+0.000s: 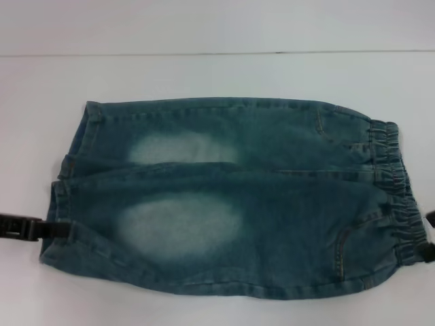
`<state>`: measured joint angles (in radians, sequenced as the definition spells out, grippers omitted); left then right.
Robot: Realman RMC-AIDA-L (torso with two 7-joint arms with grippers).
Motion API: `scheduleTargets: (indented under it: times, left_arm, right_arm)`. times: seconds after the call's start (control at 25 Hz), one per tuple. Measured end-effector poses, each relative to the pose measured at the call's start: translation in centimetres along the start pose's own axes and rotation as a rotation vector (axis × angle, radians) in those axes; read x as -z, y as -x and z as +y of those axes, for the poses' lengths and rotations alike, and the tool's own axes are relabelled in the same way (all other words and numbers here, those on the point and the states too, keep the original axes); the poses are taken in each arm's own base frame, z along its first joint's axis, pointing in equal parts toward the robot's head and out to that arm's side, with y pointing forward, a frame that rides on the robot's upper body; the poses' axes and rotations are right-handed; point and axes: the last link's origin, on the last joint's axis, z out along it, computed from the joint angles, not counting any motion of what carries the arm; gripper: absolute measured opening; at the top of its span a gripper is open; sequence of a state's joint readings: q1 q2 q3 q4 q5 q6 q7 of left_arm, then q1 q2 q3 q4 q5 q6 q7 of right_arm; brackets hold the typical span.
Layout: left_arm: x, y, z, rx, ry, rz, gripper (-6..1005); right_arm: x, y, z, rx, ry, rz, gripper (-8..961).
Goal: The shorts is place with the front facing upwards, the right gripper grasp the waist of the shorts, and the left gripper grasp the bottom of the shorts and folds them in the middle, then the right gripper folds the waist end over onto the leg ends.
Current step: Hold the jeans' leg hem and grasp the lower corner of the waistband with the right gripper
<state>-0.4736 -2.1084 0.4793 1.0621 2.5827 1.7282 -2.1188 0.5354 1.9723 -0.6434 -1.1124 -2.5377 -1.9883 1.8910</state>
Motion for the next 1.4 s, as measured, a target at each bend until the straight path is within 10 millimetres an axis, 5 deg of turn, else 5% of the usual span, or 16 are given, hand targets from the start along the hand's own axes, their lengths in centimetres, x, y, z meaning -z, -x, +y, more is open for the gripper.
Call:
scheduleTargets:
  times: [0.44, 1.4]
  left_arm:
    - [0.1, -0.7, 0.0, 0.0, 0.001, 0.03, 17]
    - [-0.1, -0.2, 0.1, 0.011, 0.01, 0.024, 17]
  right_arm:
    - [-0.3, 1.6, -1.2, 0.027, -0.105, 0.294, 942]
    - [-4.0, 2.2, -1.1, 0.05, -0.113, 0.379, 942]
